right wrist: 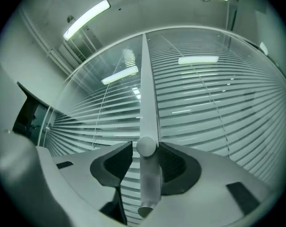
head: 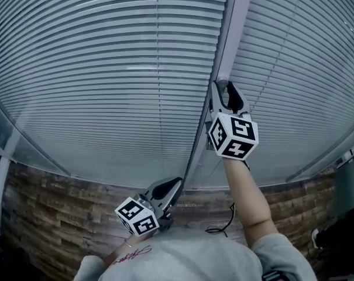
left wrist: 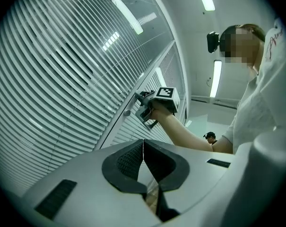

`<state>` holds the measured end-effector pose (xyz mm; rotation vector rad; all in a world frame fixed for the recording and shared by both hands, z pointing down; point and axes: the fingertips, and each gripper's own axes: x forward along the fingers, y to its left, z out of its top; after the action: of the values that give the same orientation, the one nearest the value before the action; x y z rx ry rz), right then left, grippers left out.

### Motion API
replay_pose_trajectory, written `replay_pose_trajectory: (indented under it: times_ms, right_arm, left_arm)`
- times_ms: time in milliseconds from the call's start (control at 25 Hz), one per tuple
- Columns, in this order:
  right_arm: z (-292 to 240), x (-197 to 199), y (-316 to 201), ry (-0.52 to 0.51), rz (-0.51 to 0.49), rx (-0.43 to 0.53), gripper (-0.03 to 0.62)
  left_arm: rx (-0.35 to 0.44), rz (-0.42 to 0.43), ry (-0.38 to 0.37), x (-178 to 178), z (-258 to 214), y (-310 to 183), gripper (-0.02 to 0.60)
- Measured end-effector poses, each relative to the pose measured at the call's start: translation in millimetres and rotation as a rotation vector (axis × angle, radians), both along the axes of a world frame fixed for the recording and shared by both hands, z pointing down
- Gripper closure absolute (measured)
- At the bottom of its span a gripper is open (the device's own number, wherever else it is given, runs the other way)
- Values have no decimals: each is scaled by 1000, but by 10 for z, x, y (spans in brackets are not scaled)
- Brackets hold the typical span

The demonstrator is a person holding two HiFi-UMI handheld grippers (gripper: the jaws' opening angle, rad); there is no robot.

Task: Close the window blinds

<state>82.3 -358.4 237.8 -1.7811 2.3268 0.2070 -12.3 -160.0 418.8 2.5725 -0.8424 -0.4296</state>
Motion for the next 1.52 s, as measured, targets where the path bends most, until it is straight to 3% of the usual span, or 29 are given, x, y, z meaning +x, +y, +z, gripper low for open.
replay_pose_trajectory:
  times_ms: [160,440,880,1520]
  right_arm:
    - [-15,41,-34,-8,63,17,439]
    - [-9,9,-22,167,113,102,454]
    - [-50,-42,9,595,208,179,461]
    - [-3,-149,-7,1159,149,324,461]
  left_arm:
    - [-9,-5,-4,-27,-8,-8,563]
    - [-10,2,3,-3,-21,-4,563]
    - [-11,16,4,37,-1,-23,563]
    - [-15,36,1,115,5,-53,563]
